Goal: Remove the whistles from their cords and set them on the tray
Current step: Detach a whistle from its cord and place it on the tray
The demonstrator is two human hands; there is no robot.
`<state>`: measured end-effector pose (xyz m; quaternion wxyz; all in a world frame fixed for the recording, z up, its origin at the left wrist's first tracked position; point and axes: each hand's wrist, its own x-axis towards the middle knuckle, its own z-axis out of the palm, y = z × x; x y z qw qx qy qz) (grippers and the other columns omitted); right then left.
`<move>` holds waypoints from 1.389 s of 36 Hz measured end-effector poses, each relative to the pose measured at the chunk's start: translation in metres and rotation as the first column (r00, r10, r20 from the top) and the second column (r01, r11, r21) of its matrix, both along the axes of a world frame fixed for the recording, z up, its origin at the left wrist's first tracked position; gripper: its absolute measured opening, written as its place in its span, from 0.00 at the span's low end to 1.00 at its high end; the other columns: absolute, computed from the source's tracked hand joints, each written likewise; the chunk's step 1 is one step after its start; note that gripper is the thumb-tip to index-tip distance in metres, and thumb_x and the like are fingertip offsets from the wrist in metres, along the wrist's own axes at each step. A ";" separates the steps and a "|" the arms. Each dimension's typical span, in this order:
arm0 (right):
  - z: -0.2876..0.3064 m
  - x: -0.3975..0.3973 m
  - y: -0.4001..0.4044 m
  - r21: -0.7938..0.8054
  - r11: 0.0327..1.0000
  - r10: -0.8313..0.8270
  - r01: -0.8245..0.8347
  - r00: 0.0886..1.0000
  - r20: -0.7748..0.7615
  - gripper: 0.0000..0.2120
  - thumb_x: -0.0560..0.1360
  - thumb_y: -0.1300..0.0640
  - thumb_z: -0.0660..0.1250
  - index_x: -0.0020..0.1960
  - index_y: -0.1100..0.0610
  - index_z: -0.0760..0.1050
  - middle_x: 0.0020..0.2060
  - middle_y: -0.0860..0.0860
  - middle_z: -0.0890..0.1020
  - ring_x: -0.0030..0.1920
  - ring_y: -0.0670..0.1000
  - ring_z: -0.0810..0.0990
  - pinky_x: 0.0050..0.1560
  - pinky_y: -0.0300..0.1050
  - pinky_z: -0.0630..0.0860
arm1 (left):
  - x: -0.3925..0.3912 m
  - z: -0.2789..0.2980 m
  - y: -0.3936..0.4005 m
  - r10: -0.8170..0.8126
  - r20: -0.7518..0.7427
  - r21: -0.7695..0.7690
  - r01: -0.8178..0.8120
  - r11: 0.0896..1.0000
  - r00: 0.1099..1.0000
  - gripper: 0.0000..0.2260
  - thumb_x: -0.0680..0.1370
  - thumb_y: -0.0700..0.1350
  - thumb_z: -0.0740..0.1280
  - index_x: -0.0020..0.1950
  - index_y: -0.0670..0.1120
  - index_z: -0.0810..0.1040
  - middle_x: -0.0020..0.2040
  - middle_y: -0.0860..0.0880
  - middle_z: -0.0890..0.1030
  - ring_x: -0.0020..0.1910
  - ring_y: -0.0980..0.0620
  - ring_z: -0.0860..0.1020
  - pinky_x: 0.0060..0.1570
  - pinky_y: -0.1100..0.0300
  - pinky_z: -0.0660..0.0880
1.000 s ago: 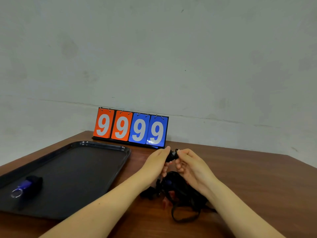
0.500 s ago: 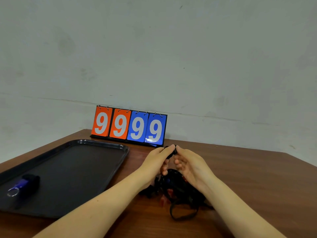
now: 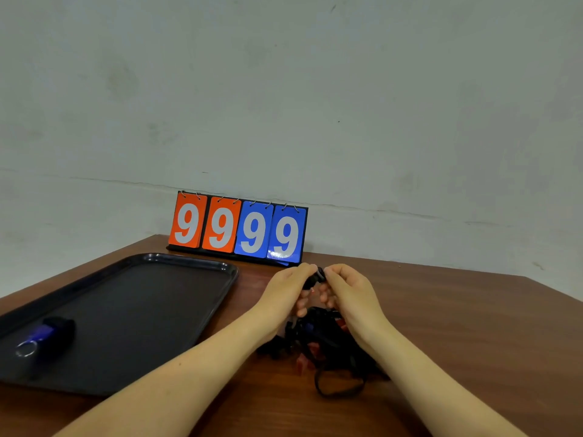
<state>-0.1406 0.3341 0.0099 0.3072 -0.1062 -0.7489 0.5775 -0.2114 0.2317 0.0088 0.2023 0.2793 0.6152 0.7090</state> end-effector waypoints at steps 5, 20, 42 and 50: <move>-0.001 -0.001 -0.002 0.005 1.000 0.021 -0.021 1.000 -0.001 0.11 0.81 0.57 0.60 0.49 0.61 0.78 0.40 0.66 0.82 0.38 0.58 0.79 0.44 0.55 0.78 | 0.007 0.001 0.000 -0.077 -0.051 0.026 0.079 0.997 0.996 0.19 0.78 0.56 0.64 0.33 0.45 0.74 0.26 0.50 0.73 0.24 0.54 0.66 0.26 0.63 0.64; -0.004 0.002 -0.006 -0.068 0.993 0.087 -0.100 0.981 -0.173 0.07 0.78 0.59 0.65 0.52 0.57 0.81 0.35 0.52 0.84 0.35 0.48 0.82 0.37 0.39 0.79 | 0.013 0.009 -0.001 -0.070 0.192 0.197 0.032 0.980 0.979 0.13 0.80 0.50 0.63 0.48 0.40 0.75 0.25 0.50 0.72 0.22 0.56 0.71 0.23 0.66 0.69; -0.006 0.004 -0.003 0.175 0.977 0.148 -0.122 0.978 -0.145 0.11 0.79 0.57 0.64 0.61 0.53 0.76 0.42 0.46 0.82 0.35 0.42 0.80 0.39 0.38 0.77 | 0.008 0.003 0.011 -0.030 0.184 0.125 0.007 0.992 0.982 0.16 0.81 0.59 0.57 0.50 0.48 0.76 0.32 0.45 0.78 0.24 0.54 0.69 0.26 0.61 0.67; -0.005 0.015 0.004 0.110 0.994 0.013 0.003 0.989 -0.149 0.07 0.80 0.56 0.63 0.53 0.51 0.79 0.44 0.47 0.84 0.45 0.41 0.82 0.44 0.33 0.76 | -0.003 0.000 0.005 0.070 -0.066 -0.136 -0.079 0.988 0.995 0.15 0.82 0.52 0.58 0.59 0.43 0.76 0.31 0.48 0.77 0.27 0.52 0.73 0.34 0.58 0.71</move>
